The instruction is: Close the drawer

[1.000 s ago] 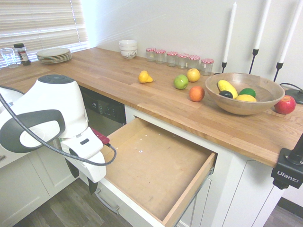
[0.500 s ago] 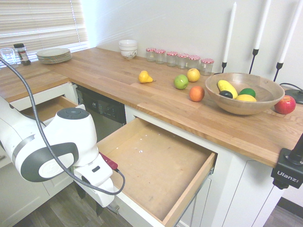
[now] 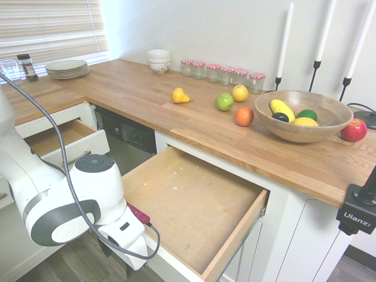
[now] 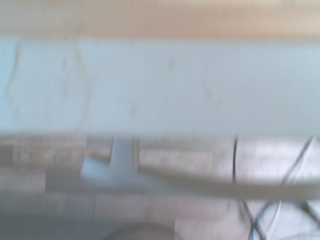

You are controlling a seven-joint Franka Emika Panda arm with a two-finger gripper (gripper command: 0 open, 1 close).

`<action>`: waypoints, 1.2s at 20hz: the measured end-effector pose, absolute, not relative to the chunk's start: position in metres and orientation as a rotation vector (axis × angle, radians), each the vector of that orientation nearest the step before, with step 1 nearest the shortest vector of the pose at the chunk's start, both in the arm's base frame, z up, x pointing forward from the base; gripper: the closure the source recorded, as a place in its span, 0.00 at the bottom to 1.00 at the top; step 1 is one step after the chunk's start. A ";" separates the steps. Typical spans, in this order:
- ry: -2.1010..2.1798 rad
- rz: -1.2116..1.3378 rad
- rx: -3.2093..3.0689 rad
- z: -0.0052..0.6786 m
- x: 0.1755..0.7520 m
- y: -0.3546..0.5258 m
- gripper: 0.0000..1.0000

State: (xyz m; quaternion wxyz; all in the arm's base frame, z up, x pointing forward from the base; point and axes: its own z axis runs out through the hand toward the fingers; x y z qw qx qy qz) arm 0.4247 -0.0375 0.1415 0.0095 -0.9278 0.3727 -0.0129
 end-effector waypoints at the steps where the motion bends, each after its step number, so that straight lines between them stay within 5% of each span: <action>1: 1.157 -0.068 -2.894 0.138 0.425 -0.039 0.00; 6: 1.085 -0.087 -2.902 0.124 0.421 -0.032 0.00; 7: 1.070 -0.091 -2.903 0.124 0.421 -0.031 1.00; 24: 1.079 -0.122 -2.888 0.125 0.422 -0.035 1.00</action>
